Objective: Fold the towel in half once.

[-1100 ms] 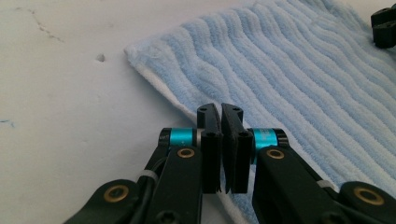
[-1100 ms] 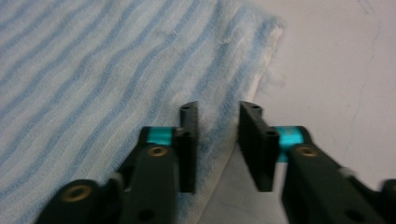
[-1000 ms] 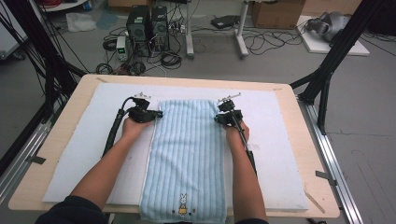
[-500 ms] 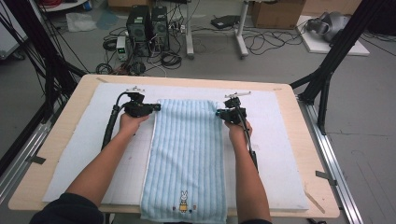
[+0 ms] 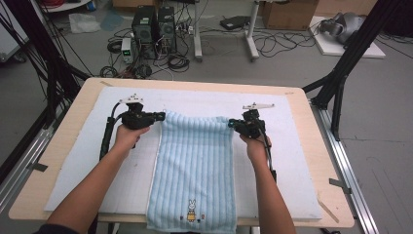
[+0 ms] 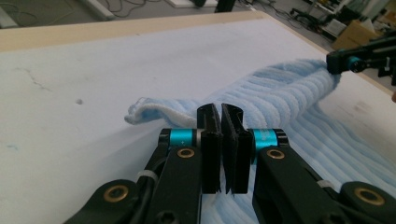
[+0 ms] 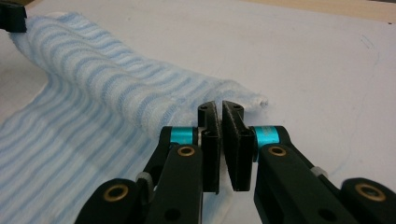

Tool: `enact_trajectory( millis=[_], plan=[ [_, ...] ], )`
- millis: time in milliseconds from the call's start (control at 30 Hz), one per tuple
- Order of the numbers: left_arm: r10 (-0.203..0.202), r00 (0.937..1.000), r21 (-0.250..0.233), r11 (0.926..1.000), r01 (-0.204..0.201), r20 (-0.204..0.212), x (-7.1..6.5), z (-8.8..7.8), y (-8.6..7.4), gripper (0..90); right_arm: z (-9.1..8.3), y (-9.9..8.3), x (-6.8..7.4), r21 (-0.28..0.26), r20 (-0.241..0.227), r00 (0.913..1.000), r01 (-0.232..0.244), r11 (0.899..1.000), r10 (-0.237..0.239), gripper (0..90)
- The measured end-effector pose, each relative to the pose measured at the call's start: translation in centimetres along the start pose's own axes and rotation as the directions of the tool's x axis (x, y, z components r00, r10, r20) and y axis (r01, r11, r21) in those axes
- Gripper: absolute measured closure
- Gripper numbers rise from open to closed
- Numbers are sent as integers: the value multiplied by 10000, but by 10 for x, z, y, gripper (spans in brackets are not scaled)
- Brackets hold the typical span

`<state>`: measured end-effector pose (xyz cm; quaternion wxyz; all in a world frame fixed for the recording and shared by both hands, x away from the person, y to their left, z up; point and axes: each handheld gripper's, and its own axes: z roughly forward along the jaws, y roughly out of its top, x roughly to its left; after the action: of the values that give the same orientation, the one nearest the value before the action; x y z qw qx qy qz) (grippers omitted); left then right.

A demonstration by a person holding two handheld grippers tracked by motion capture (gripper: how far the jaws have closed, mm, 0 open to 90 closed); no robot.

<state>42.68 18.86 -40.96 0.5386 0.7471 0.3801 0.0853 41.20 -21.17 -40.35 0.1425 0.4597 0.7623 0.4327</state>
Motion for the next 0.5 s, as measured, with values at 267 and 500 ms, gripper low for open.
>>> enact_trajectory(
  millis=[267,500],
  plan=[
    [351,9984,-183,9992,-344,435,-26,-23,-24,858,-28,-25,17,-77,-265,9993,271,9996,-273,855],
    [524,9964,-45,9986,-523,664,-40,-36,-43,856,-42,-45,32,-6,-387,9978,538,9986,-538,854]
  ],
)
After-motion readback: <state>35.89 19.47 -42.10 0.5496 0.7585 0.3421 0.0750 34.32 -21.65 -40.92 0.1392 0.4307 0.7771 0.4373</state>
